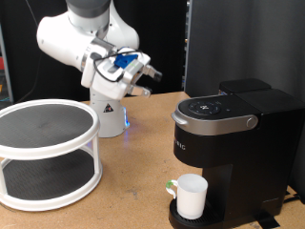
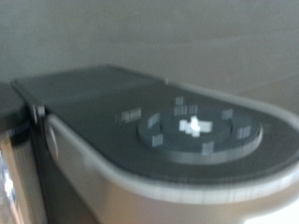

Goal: Make a cup of coffee with the keurig machine

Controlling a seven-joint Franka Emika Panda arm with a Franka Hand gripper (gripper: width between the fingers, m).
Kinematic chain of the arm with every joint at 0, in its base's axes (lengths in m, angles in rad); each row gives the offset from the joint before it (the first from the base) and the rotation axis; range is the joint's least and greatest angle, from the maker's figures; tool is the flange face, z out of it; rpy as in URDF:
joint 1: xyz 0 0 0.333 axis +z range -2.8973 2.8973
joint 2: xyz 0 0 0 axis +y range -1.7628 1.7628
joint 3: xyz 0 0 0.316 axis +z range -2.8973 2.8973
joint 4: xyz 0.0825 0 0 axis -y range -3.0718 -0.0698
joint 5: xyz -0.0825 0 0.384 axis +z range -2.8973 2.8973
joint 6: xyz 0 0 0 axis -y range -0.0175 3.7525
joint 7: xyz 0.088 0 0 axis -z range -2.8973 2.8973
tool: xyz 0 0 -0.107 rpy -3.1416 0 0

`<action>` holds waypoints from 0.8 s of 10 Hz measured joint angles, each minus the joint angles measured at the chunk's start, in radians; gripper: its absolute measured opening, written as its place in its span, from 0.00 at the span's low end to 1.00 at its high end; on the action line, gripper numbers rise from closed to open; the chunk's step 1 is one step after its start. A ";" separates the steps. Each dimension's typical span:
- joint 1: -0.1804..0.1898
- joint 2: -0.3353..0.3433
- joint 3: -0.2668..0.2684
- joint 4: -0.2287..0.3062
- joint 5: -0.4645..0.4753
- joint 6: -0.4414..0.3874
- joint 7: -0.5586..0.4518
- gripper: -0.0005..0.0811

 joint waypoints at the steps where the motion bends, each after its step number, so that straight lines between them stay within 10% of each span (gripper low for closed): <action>1: -0.003 -0.034 0.004 0.006 -0.018 0.002 0.037 0.99; 5: -0.010 -0.096 0.009 0.007 -0.060 0.004 0.109 0.99; 8: 0.068 -0.093 0.013 0.026 0.348 -0.024 0.097 0.99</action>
